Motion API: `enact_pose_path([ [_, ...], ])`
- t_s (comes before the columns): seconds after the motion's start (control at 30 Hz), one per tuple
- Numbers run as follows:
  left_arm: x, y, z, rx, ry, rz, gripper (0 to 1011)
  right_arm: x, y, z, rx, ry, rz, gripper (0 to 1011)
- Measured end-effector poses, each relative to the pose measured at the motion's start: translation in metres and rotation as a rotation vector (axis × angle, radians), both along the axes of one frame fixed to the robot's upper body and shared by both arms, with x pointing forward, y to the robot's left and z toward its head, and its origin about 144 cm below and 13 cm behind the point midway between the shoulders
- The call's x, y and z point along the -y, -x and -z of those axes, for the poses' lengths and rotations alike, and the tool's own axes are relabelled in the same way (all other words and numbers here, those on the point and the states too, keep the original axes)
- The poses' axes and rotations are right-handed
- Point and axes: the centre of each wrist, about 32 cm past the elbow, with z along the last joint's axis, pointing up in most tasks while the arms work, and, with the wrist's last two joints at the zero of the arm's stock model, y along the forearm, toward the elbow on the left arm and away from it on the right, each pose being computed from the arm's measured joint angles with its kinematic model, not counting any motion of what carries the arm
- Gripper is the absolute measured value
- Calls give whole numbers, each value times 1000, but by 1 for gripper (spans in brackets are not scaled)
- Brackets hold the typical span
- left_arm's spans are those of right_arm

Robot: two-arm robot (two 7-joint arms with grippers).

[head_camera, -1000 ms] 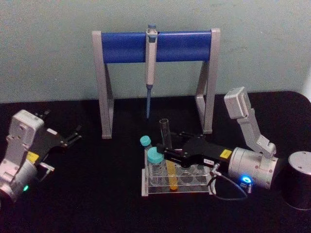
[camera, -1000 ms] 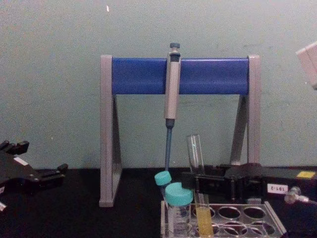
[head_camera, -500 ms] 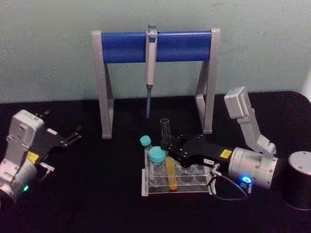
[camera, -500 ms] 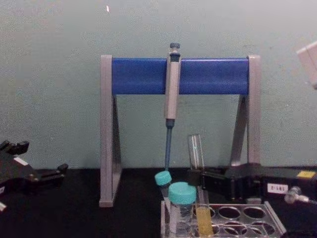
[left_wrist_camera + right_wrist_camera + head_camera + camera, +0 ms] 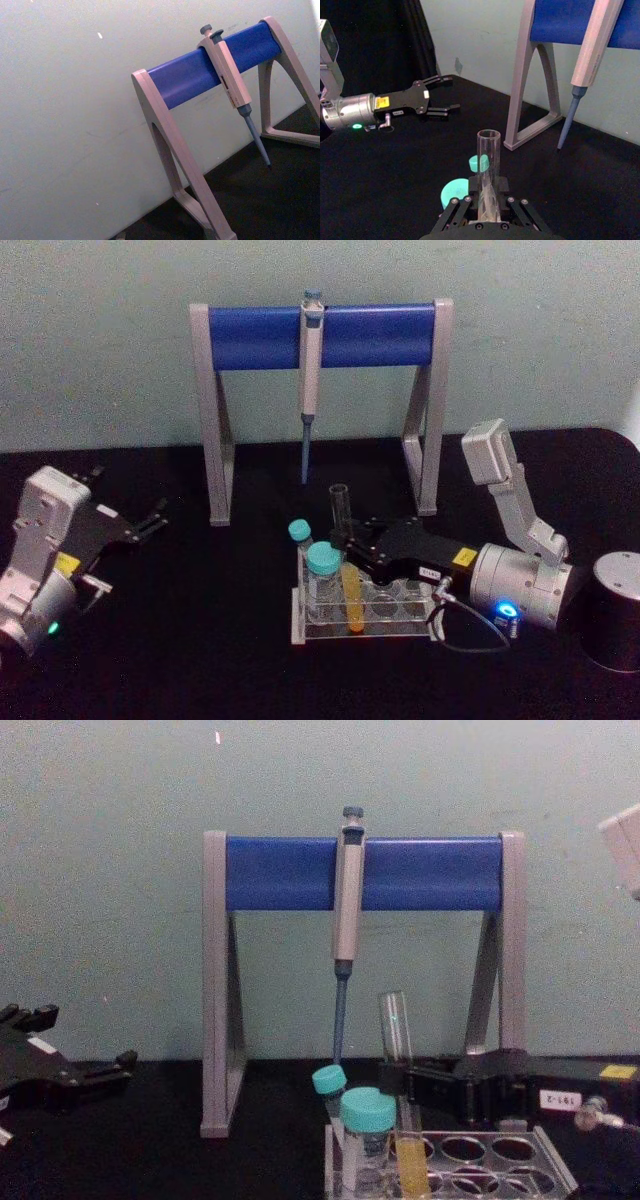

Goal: Pick up the test tube from the test tube rack, shake it, then place it back into the test tube rack.

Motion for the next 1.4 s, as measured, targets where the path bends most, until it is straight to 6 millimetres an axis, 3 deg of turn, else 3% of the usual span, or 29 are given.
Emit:
enact_pose_path([
  [0.7, 0, 0, 0, 0, 0, 0, 1001, 5, 20, -8, 176, -29, -12, 221],
  [0.97, 0, 0, 0, 0, 0, 0, 1001, 8, 26, -22, 252, -71, 5, 221],
  [1.13, 0, 0, 0, 0, 0, 0, 1001, 12, 19, -40, 306, -70, 40, 221],
  [1.4, 0, 0, 0, 0, 0, 0, 1001, 17, 3, -51, 324, -58, 98, 221],
])
